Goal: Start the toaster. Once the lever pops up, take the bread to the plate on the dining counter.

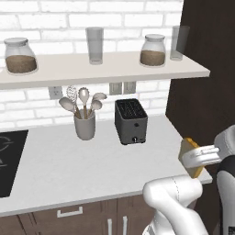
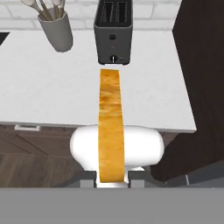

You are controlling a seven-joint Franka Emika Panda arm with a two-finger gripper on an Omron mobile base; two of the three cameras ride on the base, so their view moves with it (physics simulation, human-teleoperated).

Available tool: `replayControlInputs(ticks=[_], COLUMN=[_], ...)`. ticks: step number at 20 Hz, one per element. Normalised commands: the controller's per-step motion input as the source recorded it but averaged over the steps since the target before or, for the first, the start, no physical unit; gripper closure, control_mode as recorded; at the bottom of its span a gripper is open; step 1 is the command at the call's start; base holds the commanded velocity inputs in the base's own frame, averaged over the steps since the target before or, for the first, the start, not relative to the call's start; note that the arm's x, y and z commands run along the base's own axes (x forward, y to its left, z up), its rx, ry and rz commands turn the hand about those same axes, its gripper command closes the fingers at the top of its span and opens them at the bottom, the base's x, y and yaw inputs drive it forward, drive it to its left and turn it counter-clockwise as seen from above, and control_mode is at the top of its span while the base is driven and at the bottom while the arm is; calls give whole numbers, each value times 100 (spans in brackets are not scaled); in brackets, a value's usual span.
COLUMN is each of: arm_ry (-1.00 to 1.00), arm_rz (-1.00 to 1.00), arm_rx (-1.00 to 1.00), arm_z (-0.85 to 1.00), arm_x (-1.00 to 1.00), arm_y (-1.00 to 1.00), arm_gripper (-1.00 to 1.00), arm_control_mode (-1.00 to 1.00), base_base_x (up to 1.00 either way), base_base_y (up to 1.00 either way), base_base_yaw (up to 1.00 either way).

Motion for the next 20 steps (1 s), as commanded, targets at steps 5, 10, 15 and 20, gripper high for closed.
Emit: replayControlInputs(ticks=[5,10,15,20], arm_ry=[-1,0,0,0], arm_rz=[3,0,0,0], arm_rx=[0,0,0,0], arm_z=[0,0,0,0], arm_x=[-5,0,0,0], arm_y=[0,0,0,0], arm_gripper=[100,100,100,100], arm_control_mode=[-100,-100,-100,-100], base_base_x=[0,0,0,0], base_base_y=[0,0,0,0], base_base_yaw=[0,0,0,0])
